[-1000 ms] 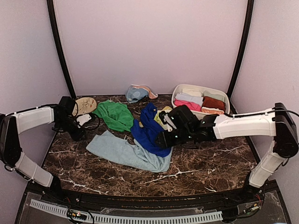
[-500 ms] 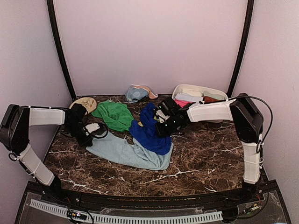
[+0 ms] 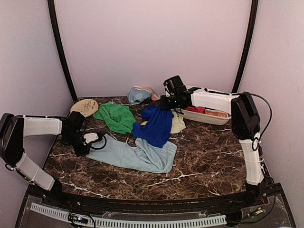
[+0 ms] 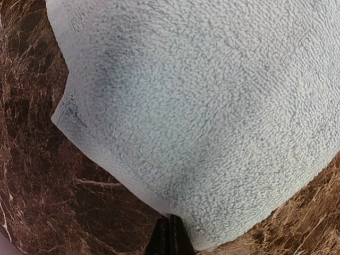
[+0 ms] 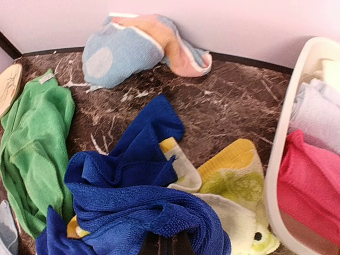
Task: Roll the towels
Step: Adjust the towel pile, then pick up the towel from the center of the board.
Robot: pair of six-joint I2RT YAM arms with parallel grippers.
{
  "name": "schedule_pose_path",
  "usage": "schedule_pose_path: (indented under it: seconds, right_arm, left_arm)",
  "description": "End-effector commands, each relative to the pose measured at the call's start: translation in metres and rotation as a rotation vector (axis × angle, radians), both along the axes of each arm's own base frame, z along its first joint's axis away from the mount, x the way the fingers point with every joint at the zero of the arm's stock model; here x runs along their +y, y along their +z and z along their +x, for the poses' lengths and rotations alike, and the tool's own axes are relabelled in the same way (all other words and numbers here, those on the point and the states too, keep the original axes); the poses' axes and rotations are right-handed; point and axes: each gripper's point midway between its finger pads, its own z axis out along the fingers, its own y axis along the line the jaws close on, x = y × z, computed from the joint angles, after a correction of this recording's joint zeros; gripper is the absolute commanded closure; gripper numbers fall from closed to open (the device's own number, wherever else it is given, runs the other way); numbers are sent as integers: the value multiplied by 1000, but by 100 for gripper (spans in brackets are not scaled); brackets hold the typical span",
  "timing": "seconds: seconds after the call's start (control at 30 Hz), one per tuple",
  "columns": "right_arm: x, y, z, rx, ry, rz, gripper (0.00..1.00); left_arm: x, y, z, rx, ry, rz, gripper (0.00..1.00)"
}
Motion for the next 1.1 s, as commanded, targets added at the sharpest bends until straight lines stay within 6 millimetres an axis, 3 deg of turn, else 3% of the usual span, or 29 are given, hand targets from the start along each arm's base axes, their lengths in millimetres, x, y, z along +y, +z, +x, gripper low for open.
schedule_pose_path:
  seconds: [0.0, 0.1, 0.13, 0.2, 0.27, 0.37, 0.53, 0.63, 0.77, 0.93, 1.07]
  right_arm:
    - [-19, 51, 30, -212, -125, -13, 100]
    - [-18, 69, 32, -256, -122, -26, 100]
    - [-22, 74, 32, -270, -145, -51, 96]
    - [-23, 82, 24, -297, -151, -90, 68]
    - [-25, 90, 12, -341, -155, -142, 58]
    - [-21, 103, -15, -381, -127, -186, 47]
    - [4, 91, -70, -344, -12, -227, 46]
    - [16, 67, -105, -270, 52, -187, 48]
    - [15, 42, -139, -187, 87, -131, 50]
    - [9, 17, -165, -109, 105, -80, 51]
    - [12, 9, -176, -86, 120, -60, 54]
  left_arm:
    - [10, 3, -13, 8, -37, 55, 100]
    - [18, 9, -12, -14, -45, 85, 100]
    - [21, 14, -11, -23, -38, 83, 100]
    - [20, 25, -10, -23, -24, 51, 84]
    - [13, 44, 0, -48, -1, -19, 71]
    - [1, 61, 19, -79, 32, -105, 63]
    - [-12, 53, 52, -7, 129, -176, 63]
    - [-20, 38, 61, 58, 147, -204, 64]
    - [-21, 25, 60, 100, 126, -193, 66]
    - [-22, 15, 62, 114, 138, -189, 65]
    - [-26, 8, 64, 114, 151, -195, 66]
